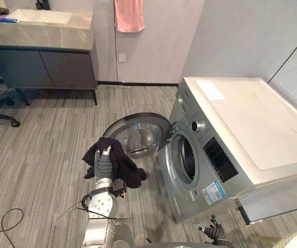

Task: Pick up the laundry basket with both hands and put the clothes into the washing machine.

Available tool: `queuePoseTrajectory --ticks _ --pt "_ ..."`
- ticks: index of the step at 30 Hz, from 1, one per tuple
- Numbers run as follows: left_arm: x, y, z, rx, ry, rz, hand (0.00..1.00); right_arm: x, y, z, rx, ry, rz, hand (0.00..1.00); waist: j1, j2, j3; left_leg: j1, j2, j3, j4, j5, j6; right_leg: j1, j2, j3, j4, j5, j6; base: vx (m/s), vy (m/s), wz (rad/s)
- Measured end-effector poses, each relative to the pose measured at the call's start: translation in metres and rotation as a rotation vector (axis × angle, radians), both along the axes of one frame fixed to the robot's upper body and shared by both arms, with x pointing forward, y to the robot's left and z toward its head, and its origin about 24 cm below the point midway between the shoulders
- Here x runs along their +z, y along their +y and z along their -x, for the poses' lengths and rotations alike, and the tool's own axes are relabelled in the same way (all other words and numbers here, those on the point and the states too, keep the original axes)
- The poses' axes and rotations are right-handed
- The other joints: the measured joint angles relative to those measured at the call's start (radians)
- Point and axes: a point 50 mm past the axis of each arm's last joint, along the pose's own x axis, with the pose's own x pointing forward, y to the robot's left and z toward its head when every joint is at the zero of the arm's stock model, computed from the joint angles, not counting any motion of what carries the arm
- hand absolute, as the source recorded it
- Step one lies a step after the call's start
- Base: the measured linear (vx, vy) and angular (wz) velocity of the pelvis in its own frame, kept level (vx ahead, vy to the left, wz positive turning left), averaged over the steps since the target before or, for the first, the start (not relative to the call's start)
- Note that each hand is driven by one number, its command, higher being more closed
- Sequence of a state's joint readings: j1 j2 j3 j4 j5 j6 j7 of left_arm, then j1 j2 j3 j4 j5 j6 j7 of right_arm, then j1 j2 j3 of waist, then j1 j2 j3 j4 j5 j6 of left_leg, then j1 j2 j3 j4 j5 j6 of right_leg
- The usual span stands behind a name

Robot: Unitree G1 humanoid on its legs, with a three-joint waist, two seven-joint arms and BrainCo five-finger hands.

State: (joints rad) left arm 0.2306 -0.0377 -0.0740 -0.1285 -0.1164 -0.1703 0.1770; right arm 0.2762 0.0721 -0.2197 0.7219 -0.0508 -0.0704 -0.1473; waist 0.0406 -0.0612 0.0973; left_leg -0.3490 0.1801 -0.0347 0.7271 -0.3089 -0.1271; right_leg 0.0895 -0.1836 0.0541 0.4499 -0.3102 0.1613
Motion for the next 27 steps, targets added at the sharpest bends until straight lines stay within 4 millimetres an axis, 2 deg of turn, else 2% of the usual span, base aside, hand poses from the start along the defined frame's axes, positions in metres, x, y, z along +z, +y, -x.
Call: queuePoseTrajectory --ticks 1,2,3,4,5,6,7,8,10,11,12,14,15,16,17,18,19,20,21,22,23,24,25,26,27 --pt "0.000 0.001 0.002 -0.002 0.003 -0.005 1.00 0.001 0.000 0.000 -0.002 -0.004 -0.001 0.00 0.000 0.008 0.006 0.020 -0.007 0.057 0.005 -0.021 0.024 -0.070 -0.026 0.020 0.112 0.002 -0.004 -0.04 0.247 -0.91" --pt "0.001 0.002 0.003 0.000 0.000 -0.005 1.00 0.001 0.000 -0.001 0.000 -0.010 0.002 0.00 0.002 0.003 0.006 0.035 -0.006 0.092 0.005 -0.030 0.033 -0.112 -0.046 0.029 0.179 0.012 -0.022 -0.04 0.281 -1.17" --pt "0.003 0.002 0.005 0.003 -0.007 0.005 1.00 0.004 -0.001 -0.008 0.004 -0.034 0.006 0.00 0.000 0.007 0.014 0.079 -0.004 0.161 0.004 -0.046 0.050 -0.178 -0.085 0.017 0.283 0.051 -0.085 -0.03 0.236 -1.38" --pt "0.006 0.003 0.008 0.010 -0.017 0.017 1.00 0.006 -0.001 -0.012 0.013 -0.048 0.007 0.00 -0.003 0.017 0.019 0.121 0.006 0.226 -0.004 -0.059 0.068 -0.212 -0.140 -0.059 0.316 0.095 -0.148 -0.04 0.254 -1.47" --pt "0.007 0.004 0.010 0.015 -0.022 0.023 1.00 0.007 -0.002 -0.014 0.025 -0.057 0.014 0.00 -0.002 0.016 0.021 0.147 0.012 0.270 -0.017 -0.062 0.074 -0.219 -0.173 -0.115 0.308 0.115 -0.170 -0.04 0.277 -1.79" --pt "0.008 0.007 0.013 0.027 -0.022 0.024 1.00 0.008 -0.003 -0.019 0.065 -0.060 0.024 0.00 0.004 0.050 0.018 0.202 0.029 0.355 -0.065 -0.063 0.077 -0.214 -0.237 -0.259 0.271 0.147 -0.186 -0.08 0.223 -2.05" --pt "0.009 0.013 0.015 0.046 -0.026 0.037 1.00 0.010 0.000 -0.027 0.101 -0.071 0.031 0.00 0.000 0.042 0.015 0.252 0.051 0.447 -0.109 -0.063 0.077 -0.217 -0.287 -0.438 0.300 0.135 -0.176 -0.09 0.182 -2.10" --pt "0.008 0.015 0.015 0.054 -0.026 0.048 1.00 0.010 0.003 -0.029 0.108 -0.074 0.027 0.00 -0.001 0.035 0.013 0.273 0.059 0.486 -0.130 -0.063 0.076 -0.213 -0.296 -0.530 0.311 0.129 -0.171 -0.12 0.099 -2.21" --pt "0.003 0.024 0.016 0.091 -0.005 0.072 1.00 0.009 0.011 -0.037 0.172 -0.073 0.033 0.00 0.008 0.023 -0.001 0.296 0.070 0.603 -0.188 -0.056 0.064 -0.207 -0.293 -0.828 0.251 0.084 -0.168 -0.11 0.051 -2.17" --pt "-0.002 0.027 0.015 0.103 0.012 0.077 1.00 0.007 0.011 -0.038 0.186 -0.060 0.037 0.00 0.004 0.025 -0.002 0.292 0.070 0.615 -0.196 -0.052 0.057 -0.203 -0.290 -0.871 0.222 0.085 -0.169 -0.10 0.037 -1.54" --pt "-0.013 0.026 0.013 0.104 0.060 0.096 1.00 0.005 0.009 -0.038 0.205 -0.044 0.047 0.00 -0.017 0.028 -0.001 0.289 0.068 0.614 -0.212 -0.049 0.053 -0.200 -0.279 -0.910 0.190 0.095 -0.183 -0.03 0.032 -1.04" --pt "-0.029 0.027 0.012 0.124 0.125 0.122 1.00 0.002 0.004 -0.031 0.218 -0.009 0.059 0.00 -0.027 0.041 0.006 0.305 0.075 0.611 -0.222 -0.045 0.051 -0.200 -0.226 -0.902 0.147 0.109 -0.164 0.03 0.013 -0.76" --pt "-0.035 0.027 0.014 0.145 0.158 0.141 1.00 0.001 0.001 -0.027 0.206 -0.004 0.061 0.00 -0.026 0.050 0.010 0.319 0.098 0.619 -0.209 -0.025 0.065 -0.195 -0.199 -0.891 0.138 0.109 -0.160 0.07 -0.026 -0.66" --pt "-0.040 0.032 0.019 0.174 0.183 0.154 1.00 0.002 0.000 -0.027 0.213 -0.008 0.067 0.00 -0.024 0.059 0.015 0.325 0.141 0.623 -0.132 -0.018 0.060 -0.189 -0.163 -0.866 0.130 0.098 -0.158 0.13 -0.066 -0.77" --pt "-0.043 0.038 0.024 0.200 0.194 0.157 1.00 0.002 -0.001 -0.027 0.226 -0.007 0.074 0.00 -0.021 0.065 0.019 0.304 0.190 0.593 -0.028 -0.003 0.081 -0.180 -0.132 -0.844 0.129 0.087 -0.163 0.16 -0.128 -1.04" --pt "-0.046 0.047 0.031 0.245 0.209 0.165 1.00 0.003 -0.003 -0.026 0.251 -0.003 0.086 0.00 0.000 0.073 0.021 0.257 0.239 0.513 0.103 0.034 0.170 -0.173 -0.088 -0.803 0.123 0.065 -0.173 0.13 -0.136 -1.02" --pt "-0.048 0.053 0.035 0.271 0.216 0.171 1.00 0.003 -0.002 -0.025 0.259 -0.002 0.086 0.00 0.011 0.076 0.022 0.231 0.251 0.468 0.162 0.065 0.218 -0.170 -0.066 -0.781 0.114 0.060 -0.174 0.10 -0.125 -1.25" --pt "-0.051 0.063 0.044 0.326 0.234 0.177 1.00 0.003 -0.002 -0.024 0.267 -0.001 0.089 0.00 0.024 0.088 0.020 0.171 0.264 0.355 0.263 0.145 0.252 -0.156 -0.023 -0.736 0.076 0.059 -0.176 0.13 -0.068 -1.22" --pt "-0.053 0.071 0.051 0.371 0.242 0.181 1.00 0.003 -0.004 -0.026 0.266 -0.003 0.094 0.00 0.035 0.087 0.022 0.137 0.239 0.258 0.283 0.126 0.200 -0.156 0.006 -0.697 0.052 0.058 -0.175 0.20 -0.032 -1.22" --pt "-0.054 0.075 0.055 0.394 0.245 0.184 1.00 0.003 -0.004 -0.028 0.270 -0.005 0.096 0.00 0.036 0.089 0.022 0.125 0.208 0.199 0.250 0.089 0.165 -0.163 0.015 -0.671 0.049 0.058 -0.174 0.20 0.004 -0.93" --pt "-0.055 0.076 0.057 0.409 0.247 0.192 1.00 0.004 -0.004 -0.030 0.272 -0.008 0.096 0.00 0.035 0.082 0.020 0.118 0.185 0.165 0.215 0.068 0.148 -0.166 0.019 -0.651 0.047 0.058 -0.174 0.22 0.026 -0.84" --pt "-0.056 0.078 0.061 0.424 0.256 0.198 1.00 0.005 -0.003 -0.034 0.286 -0.017 0.102 0.00 0.038 0.086 0.028 0.108 0.158 0.115 0.149 0.039 0.119 -0.178 0.026 -0.613 0.043 0.064 -0.185 0.20 0.066 -1.04" --pt "-0.058 0.078 0.064 0.430 0.265 0.205 1.00 0.005 -0.001 -0.036 0.312 -0.021 0.104 0.00 0.050 0.083 0.031 0.112 0.140 0.074 0.075 0.026 0.101 -0.190 0.026 -0.569 0.043 0.073 -0.196 0.18 0.080 -1.04" --pt "-0.058 0.078 0.065 0.430 0.264 0.212 1.00 0.005 0.000 -0.037 0.322 -0.022 0.104 0.00 0.052 0.074 0.036 0.117 0.130 0.049 0.032 0.028 0.097 -0.191 0.023 -0.553 0.043 0.077 -0.195 0.18 0.136 -0.92" --pt "-0.057 0.077 0.065 0.427 0.256 0.224 1.00 0.006 0.002 -0.039 0.341 -0.026 0.106 0.00 0.052 0.075 0.035 0.126 0.119 0.009 -0.056 0.036 0.084 -0.192 0.014 -0.530 0.044 0.090 -0.174 0.18 0.195 -0.63"
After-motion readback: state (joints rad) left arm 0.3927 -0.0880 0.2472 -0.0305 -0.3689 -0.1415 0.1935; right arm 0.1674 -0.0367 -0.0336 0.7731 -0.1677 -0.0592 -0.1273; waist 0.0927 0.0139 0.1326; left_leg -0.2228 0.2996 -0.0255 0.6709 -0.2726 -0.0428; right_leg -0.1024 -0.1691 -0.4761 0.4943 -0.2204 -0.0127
